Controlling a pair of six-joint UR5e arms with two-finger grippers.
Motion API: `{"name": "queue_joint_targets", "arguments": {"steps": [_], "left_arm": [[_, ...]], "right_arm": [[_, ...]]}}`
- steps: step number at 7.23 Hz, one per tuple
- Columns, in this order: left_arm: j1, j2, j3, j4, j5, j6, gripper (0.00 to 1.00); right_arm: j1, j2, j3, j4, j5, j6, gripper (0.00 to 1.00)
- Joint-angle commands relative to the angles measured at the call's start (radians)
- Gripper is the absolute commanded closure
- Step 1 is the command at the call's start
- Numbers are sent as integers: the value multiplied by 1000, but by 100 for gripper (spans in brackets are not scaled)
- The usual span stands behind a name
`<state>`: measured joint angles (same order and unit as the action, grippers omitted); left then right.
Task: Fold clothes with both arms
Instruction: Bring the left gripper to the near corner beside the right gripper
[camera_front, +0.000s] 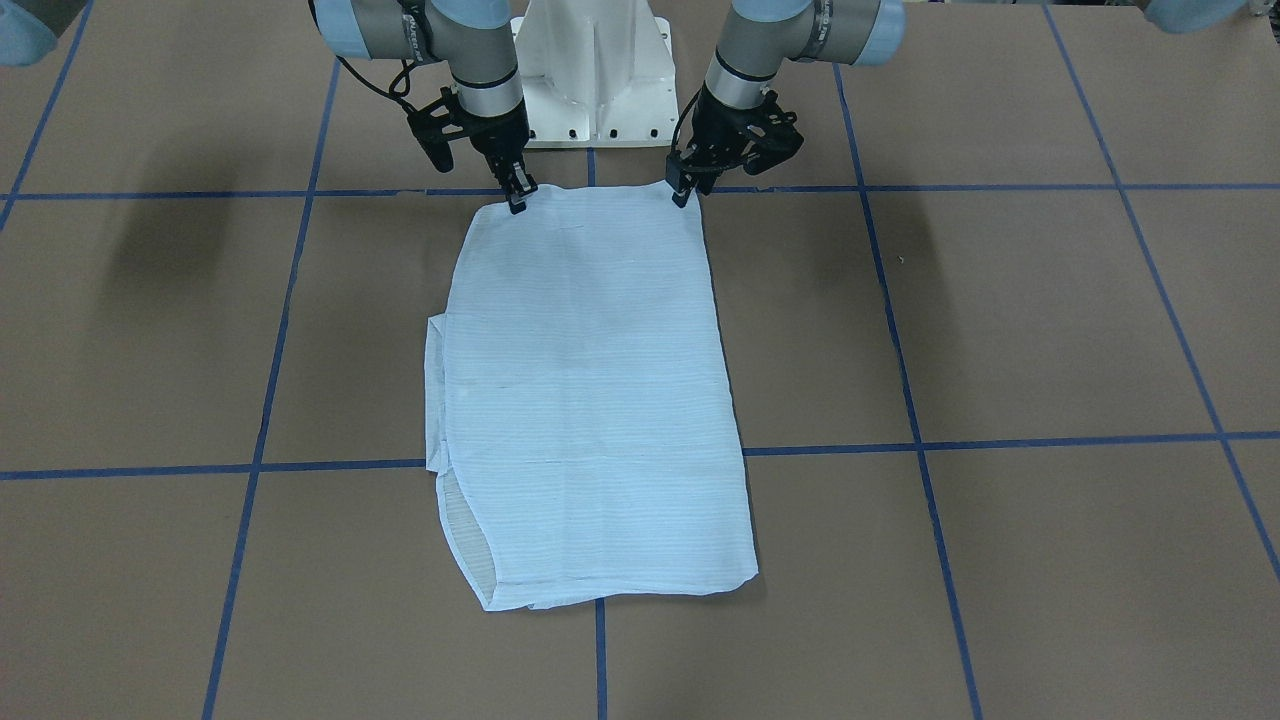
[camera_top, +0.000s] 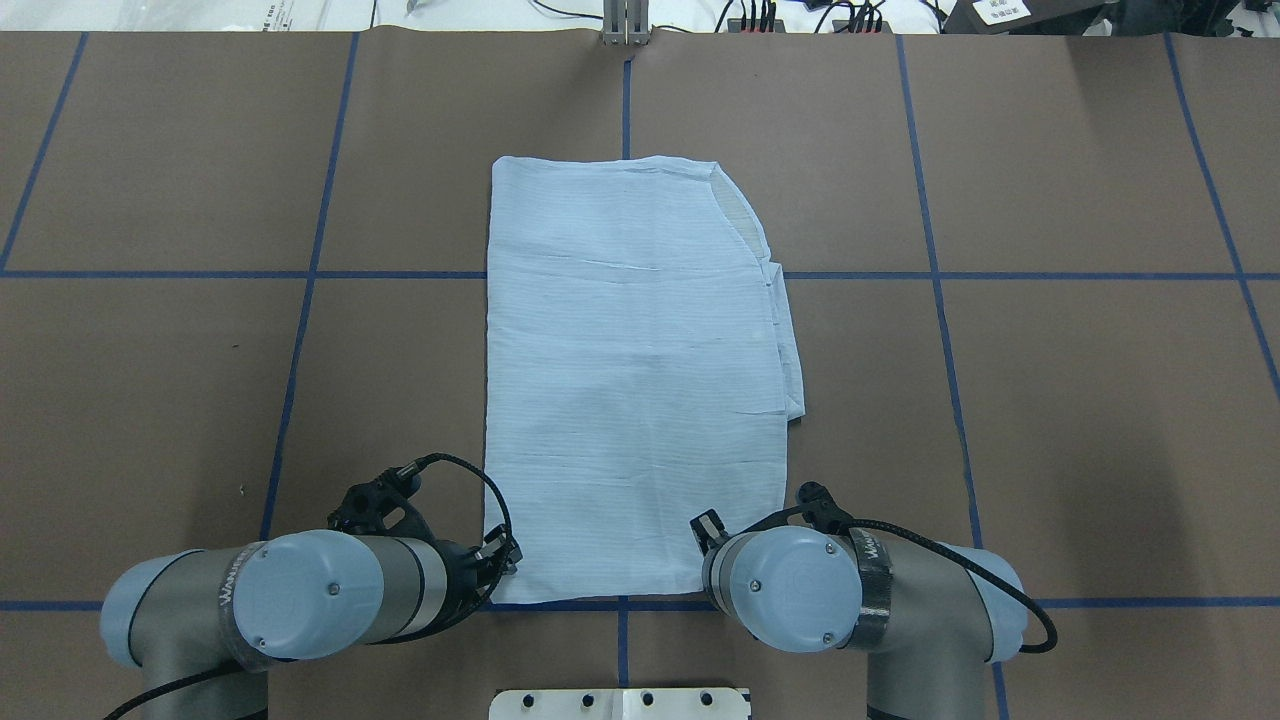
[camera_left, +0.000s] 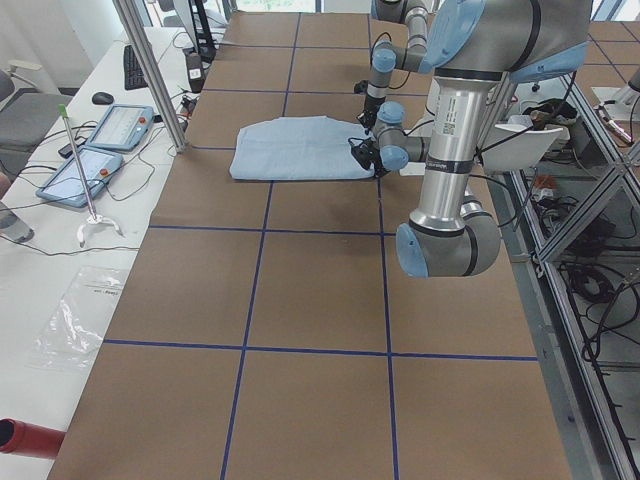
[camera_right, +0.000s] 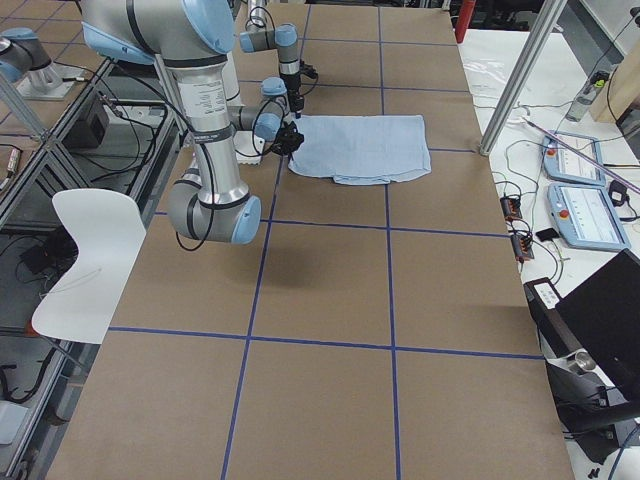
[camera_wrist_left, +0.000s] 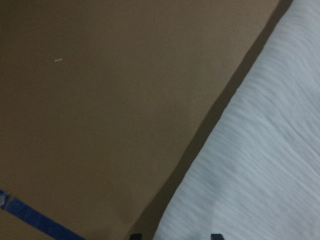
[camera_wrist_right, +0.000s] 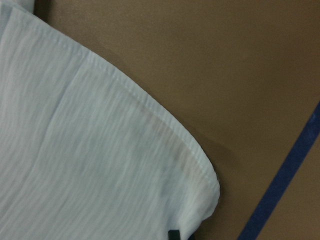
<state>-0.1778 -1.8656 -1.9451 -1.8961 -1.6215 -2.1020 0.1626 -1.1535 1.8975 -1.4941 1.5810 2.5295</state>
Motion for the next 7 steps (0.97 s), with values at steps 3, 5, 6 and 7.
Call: {"name": "queue_joint_targets", "arguments": {"steps": [3, 5, 6, 7], "left_arm": [[20, 0, 3, 0, -1, -3, 100], [18, 2, -1, 0, -6, 10, 100], [18, 2, -8, 0, -6, 13, 100], [18, 2, -12, 2, -6, 13, 100]], "right_arm": [[0, 3, 0, 0, 1, 0, 100], [0, 1, 0, 0, 1, 0, 100], [0, 0, 0, 0, 1, 0, 100], [0, 0, 2, 0, 1, 0, 100]]}}
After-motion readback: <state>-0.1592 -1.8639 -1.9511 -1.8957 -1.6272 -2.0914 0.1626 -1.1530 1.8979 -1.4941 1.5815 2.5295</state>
